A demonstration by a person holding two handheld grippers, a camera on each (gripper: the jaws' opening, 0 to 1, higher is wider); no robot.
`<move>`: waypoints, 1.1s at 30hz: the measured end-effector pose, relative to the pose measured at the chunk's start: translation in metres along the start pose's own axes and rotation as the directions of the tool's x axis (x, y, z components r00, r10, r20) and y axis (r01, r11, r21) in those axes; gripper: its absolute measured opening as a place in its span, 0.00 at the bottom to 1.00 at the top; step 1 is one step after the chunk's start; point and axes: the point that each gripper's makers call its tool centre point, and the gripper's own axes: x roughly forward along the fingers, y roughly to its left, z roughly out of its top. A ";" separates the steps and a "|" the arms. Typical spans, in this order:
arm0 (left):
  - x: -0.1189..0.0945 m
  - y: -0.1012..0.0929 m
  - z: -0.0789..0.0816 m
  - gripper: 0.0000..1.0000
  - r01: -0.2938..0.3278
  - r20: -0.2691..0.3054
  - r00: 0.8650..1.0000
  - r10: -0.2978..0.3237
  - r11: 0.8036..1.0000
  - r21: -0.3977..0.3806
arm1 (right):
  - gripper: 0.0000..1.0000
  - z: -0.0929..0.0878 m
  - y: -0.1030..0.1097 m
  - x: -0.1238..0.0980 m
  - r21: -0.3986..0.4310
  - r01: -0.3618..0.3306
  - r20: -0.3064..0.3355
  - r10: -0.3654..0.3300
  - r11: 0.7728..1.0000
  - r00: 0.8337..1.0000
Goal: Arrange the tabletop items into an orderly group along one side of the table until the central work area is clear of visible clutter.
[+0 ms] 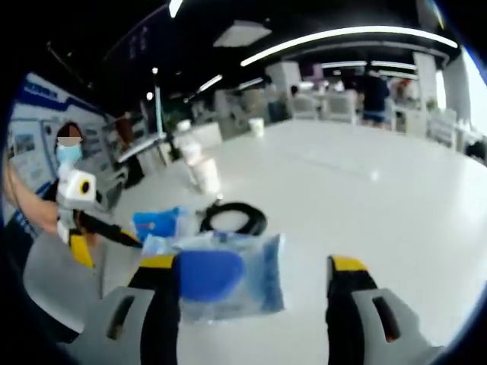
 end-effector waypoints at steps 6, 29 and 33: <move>0.011 0.000 -0.007 0.77 -0.003 -0.027 1.000 0.003 1.000 -0.018 | 0.72 -0.003 -0.004 0.012 0.029 -0.020 -0.015 0.020 0.999 1.000; 0.037 0.015 0.000 0.44 -0.074 -0.021 0.997 0.072 0.992 -0.106 | 0.06 -0.038 -0.011 0.038 0.096 -0.036 -0.172 0.052 0.995 0.984; 0.040 0.018 -0.003 0.32 -0.089 -0.046 0.995 0.085 0.992 -0.093 | 0.02 -0.039 -0.012 0.038 0.102 -0.028 -0.175 0.046 0.994 0.984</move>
